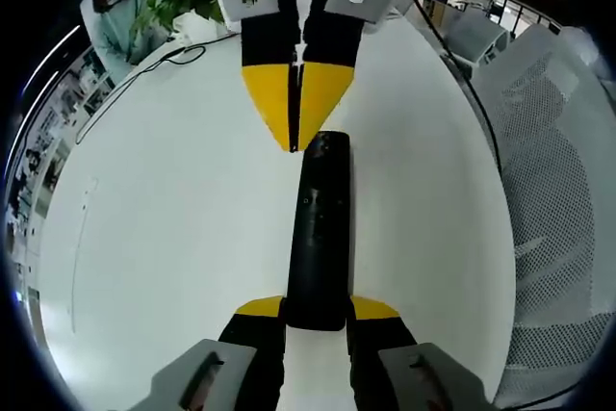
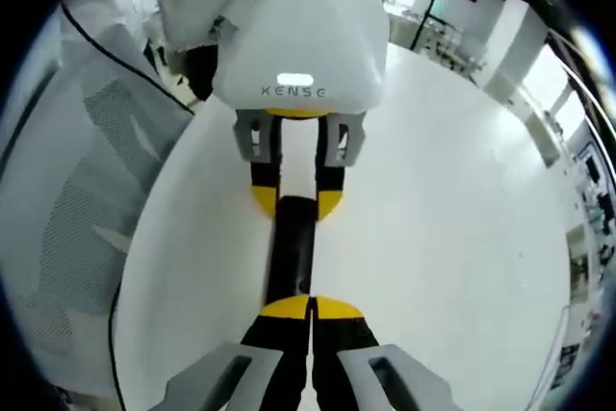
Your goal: Press the specified remote control buttons in sequence, fully releasing each button before pressing the next.
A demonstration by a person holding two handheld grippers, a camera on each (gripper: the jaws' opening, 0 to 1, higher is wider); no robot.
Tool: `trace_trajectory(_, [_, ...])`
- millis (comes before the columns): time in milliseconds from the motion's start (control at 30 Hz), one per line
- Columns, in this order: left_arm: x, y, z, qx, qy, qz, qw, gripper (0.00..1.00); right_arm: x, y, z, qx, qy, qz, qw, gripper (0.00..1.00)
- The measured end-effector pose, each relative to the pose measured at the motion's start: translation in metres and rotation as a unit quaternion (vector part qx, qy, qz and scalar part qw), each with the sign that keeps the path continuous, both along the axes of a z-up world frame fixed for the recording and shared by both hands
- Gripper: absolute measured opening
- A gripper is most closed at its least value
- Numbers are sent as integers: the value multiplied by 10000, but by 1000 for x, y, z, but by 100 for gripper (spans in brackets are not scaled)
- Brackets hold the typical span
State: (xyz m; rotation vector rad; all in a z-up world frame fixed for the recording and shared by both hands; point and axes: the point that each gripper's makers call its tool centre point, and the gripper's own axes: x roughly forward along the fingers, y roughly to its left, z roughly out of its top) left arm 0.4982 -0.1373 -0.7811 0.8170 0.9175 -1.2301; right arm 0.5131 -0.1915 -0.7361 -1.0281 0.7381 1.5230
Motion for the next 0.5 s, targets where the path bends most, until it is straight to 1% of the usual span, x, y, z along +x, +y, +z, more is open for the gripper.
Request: trace_trajectory(500, [0, 0, 0, -26, -12, 5, 10000, 23, -1, 6, -23, -96, 206, 34, 9997, 0])
